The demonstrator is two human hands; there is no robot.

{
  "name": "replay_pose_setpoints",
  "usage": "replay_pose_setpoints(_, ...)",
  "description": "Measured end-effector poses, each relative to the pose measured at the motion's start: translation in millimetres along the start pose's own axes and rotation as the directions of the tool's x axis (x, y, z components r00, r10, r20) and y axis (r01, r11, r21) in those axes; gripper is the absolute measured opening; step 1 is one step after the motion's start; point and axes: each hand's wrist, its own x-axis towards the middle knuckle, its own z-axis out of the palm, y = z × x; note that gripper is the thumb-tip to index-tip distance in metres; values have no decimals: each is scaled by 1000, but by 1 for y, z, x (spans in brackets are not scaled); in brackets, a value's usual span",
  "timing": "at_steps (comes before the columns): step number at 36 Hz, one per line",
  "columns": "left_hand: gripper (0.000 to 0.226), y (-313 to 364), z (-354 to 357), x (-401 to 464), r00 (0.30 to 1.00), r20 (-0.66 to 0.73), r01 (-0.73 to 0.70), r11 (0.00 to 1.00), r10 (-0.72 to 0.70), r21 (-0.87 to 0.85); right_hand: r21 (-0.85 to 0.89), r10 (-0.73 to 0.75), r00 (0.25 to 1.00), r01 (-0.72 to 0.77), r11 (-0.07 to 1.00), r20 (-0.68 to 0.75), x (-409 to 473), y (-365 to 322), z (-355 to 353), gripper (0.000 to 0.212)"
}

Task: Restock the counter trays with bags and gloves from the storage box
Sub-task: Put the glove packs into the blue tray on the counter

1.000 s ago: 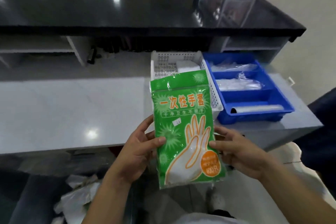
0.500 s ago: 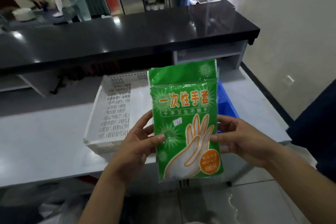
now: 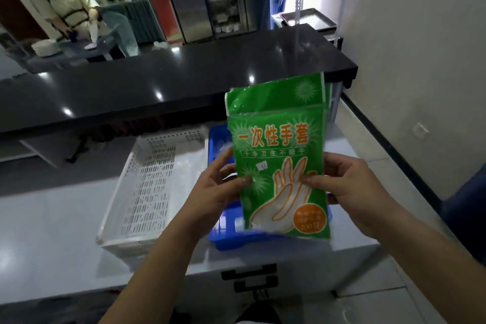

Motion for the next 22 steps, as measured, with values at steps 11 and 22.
replay_pose_setpoints(11,32,9,-61,67,941,-327,73,889,89,453,-517,-275,943,143,844,-187,67,-22,-19,40)
replay_pose_setpoints(22,54,-57,-38,130,987,86,-60,191,-132,980,-786,-417,878,80,613,-236,106,-5,-6,27)
